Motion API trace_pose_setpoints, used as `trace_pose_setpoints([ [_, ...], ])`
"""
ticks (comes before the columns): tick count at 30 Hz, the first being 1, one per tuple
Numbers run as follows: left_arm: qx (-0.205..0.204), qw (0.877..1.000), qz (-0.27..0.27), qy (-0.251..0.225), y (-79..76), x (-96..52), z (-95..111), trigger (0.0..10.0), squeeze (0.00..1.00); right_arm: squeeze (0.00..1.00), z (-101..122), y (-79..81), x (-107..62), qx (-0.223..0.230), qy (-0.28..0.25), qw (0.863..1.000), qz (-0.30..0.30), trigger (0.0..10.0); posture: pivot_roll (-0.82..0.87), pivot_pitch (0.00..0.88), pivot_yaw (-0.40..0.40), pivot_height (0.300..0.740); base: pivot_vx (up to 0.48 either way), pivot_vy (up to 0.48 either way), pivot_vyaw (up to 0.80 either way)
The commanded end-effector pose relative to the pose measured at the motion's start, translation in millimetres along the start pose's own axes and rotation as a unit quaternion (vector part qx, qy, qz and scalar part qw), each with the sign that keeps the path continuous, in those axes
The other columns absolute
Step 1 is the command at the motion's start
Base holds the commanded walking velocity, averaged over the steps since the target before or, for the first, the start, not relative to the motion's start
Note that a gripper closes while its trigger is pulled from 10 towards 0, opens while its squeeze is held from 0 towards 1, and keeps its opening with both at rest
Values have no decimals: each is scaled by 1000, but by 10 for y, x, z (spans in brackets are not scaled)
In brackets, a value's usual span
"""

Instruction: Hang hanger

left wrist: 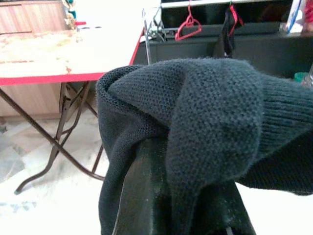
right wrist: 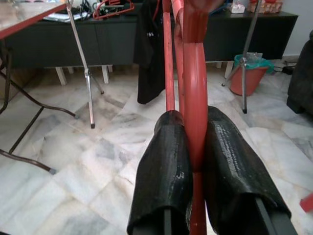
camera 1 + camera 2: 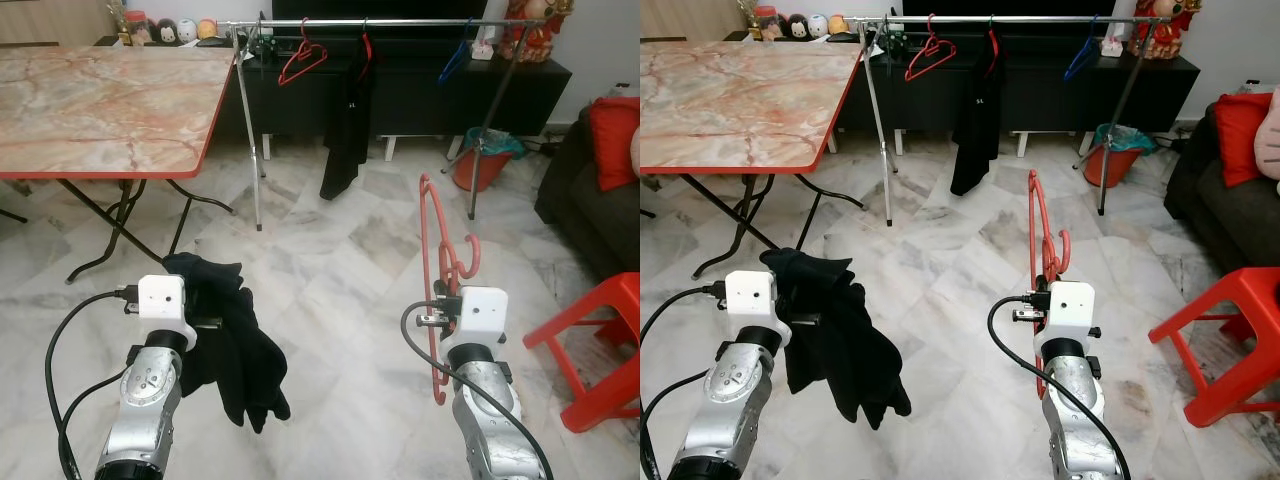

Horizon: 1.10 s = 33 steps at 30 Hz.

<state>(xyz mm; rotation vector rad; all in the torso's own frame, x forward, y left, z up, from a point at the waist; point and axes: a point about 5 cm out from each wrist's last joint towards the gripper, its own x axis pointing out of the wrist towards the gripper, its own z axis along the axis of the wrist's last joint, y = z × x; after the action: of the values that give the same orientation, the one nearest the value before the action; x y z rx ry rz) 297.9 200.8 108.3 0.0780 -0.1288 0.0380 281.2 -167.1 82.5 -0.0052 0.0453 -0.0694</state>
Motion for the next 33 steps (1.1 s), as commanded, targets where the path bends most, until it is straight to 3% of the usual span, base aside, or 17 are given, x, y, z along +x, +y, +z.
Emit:
trace_pose_setpoints([
  [1, -6, 1000, -3, -20, -61, 69, 114, 10000, 0, 0, 136, 9, 33, 10, -33, 999, 4, 10000, 68, 0, -25, 740, 0, 0, 0],
  [5, -3, 999, -15, -32, -180, 69, 166, 10000, 0, 0, 138, -13, 59, 9, -33, 999, 2, 10000, 80, 0, -39, 740, 0, 0, 0],
  [16, -19, 999, -33, 1, -222, -40, 19, 10000, 0, 0, 70, -14, -85, 10, -31, 999, -3, 10000, 33, 0, 4, 740, 0, 0, 0],
  [20, -17, 1000, -25, -1, -175, -51, 37, 10000, 0, 0, 76, -3, -55, 13, -31, 999, -4, 10000, 38, 0, 6, 740, 0, 0, 0],
  [23, -5, 1000, -10, -1, -50, -76, 43, 10000, 0, 0, 81, 21, -31, 17, -35, 999, -11, 10000, 31, 0, 15, 740, 0, 0, 0],
  [28, 11, 1000, -10, 14, 51, -143, -30, 10000, 0, 0, 6, -112, -112, 8, -23, 999, -33, 10000, -6, 0, 28, 740, 0, 0, 0],
  [33, 5, 999, -29, 30, -15, -244, -121, 10000, 0, 0, -81, -283, -238, 21, -11, 998, -60, 10000, -30, 0, 30, 740, 0, 0, 0],
])
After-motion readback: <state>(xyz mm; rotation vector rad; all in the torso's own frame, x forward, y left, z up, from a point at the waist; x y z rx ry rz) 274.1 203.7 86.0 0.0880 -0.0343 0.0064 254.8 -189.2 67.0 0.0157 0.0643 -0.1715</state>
